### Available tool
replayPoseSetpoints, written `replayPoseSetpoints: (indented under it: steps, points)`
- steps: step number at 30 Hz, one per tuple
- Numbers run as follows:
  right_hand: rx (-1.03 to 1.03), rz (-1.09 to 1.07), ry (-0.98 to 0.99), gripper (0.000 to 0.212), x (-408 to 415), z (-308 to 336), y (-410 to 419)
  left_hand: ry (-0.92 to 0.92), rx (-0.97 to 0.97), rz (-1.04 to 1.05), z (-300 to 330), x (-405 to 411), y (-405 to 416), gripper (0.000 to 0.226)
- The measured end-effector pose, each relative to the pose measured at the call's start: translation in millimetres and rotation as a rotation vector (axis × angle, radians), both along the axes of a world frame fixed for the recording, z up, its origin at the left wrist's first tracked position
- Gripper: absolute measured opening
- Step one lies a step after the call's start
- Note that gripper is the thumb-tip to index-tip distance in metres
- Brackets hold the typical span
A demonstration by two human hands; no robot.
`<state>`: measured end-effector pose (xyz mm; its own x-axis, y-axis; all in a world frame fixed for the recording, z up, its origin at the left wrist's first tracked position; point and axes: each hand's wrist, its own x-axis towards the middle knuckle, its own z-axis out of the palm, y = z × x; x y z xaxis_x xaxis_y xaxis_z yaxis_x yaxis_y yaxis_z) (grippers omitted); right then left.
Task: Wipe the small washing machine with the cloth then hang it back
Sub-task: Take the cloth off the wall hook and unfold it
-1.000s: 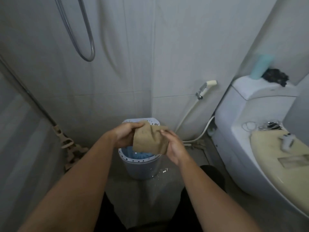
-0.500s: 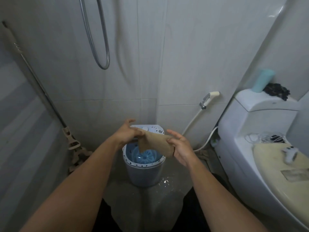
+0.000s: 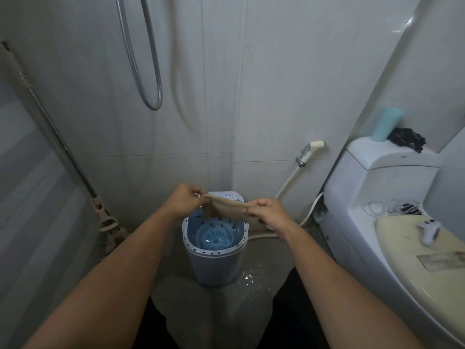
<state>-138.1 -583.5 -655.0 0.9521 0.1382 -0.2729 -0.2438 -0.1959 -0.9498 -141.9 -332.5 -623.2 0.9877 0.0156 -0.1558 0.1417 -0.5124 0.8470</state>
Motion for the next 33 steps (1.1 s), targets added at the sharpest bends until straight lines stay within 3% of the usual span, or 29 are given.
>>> replayPoseSetpoints:
  steps: [4,8,13,17,21,24,27,33]
  points:
    - [0.213,0.003,0.115,0.016,-3.1,7.3,0.7,0.084,-0.137,-0.057,7.6,-3.8,-7.7,0.012]
    - [0.345,-0.014,0.197,0.013,-2.5,9.2,9.0,0.099,-0.231,0.068,7.4,-3.2,-17.8,0.009]
    - [0.468,-0.069,0.210,0.007,2.4,7.7,6.9,0.135,-0.360,0.025,8.1,-4.9,-15.3,0.045]
    - [0.507,-0.046,0.202,0.023,5.6,4.1,8.6,0.135,-0.286,0.023,0.5,0.1,-20.3,0.050]
    - [0.404,-0.037,0.167,0.011,7.3,6.1,16.7,0.211,-0.189,0.185,-6.7,-2.7,-36.5,0.033]
    - [0.331,-0.055,0.158,0.010,9.8,3.8,26.0,0.448,-0.495,0.171,-15.5,-11.2,-44.4,0.042]
    - [0.315,-0.029,0.177,0.015,11.7,-2.0,31.0,0.515,-0.761,0.142,-23.9,-17.4,-48.8,0.058]
    - [0.040,-0.010,-0.063,0.013,14.2,-8.6,33.9,0.463,-0.836,0.144,-34.0,-24.8,-55.2,0.046]
